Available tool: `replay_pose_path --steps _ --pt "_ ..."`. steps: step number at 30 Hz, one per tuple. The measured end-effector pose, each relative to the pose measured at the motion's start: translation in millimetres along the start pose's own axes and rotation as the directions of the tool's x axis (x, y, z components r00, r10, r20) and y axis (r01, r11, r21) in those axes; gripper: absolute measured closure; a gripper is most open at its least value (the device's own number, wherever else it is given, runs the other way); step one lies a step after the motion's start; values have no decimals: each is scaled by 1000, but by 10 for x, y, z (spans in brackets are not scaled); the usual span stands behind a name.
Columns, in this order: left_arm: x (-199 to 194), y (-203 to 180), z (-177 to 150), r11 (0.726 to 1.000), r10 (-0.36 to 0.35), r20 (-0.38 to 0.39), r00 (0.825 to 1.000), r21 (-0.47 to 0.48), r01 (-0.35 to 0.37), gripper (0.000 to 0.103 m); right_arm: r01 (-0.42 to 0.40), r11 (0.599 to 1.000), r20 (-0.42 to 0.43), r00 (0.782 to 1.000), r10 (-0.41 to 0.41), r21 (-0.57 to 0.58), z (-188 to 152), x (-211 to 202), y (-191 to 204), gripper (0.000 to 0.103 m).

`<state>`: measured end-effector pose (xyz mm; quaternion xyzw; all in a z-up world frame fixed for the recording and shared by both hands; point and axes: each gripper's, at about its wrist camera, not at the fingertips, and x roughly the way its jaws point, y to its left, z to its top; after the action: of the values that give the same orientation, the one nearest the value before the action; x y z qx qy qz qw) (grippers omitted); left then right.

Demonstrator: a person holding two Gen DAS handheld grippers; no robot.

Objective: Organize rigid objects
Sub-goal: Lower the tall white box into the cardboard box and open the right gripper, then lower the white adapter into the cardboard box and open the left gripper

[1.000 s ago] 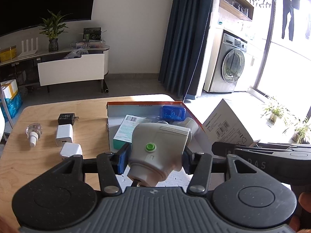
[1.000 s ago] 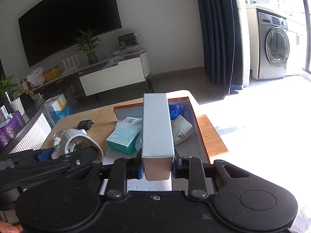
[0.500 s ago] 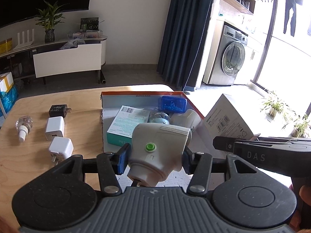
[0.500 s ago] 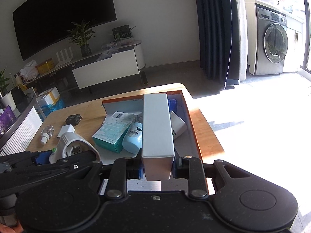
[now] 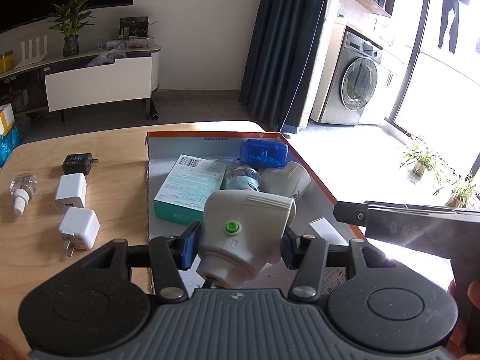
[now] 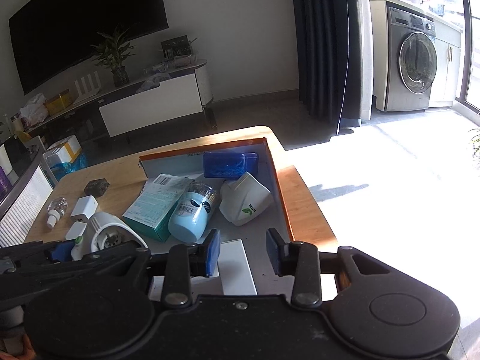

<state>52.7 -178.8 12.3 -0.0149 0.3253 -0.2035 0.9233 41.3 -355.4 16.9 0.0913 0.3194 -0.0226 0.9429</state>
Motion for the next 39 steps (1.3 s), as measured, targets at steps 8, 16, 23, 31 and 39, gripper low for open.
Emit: replay_pose_path --steps 8,16,23,31,39 --pt "91 -90 43 1000 -18 -16 1000 13 18 48 17 999 56 998 -20 40 75 -102 -93 57" --pt "51 -128 58 999 -38 -14 999 24 38 17 9 999 73 997 -13 50 100 -164 -95 57" --pt "-55 -25 100 1000 20 6 1000 -6 -20 14 -19 999 73 997 17 29 109 -183 13 52" --pt "-222 227 87 991 130 0 992 -35 -130 9 -88 996 42 995 89 -31 111 -121 301 43" --pt "-434 672 21 967 229 -12 973 -115 -229 7 -119 989 11 993 120 -84 83 -60 589 34"
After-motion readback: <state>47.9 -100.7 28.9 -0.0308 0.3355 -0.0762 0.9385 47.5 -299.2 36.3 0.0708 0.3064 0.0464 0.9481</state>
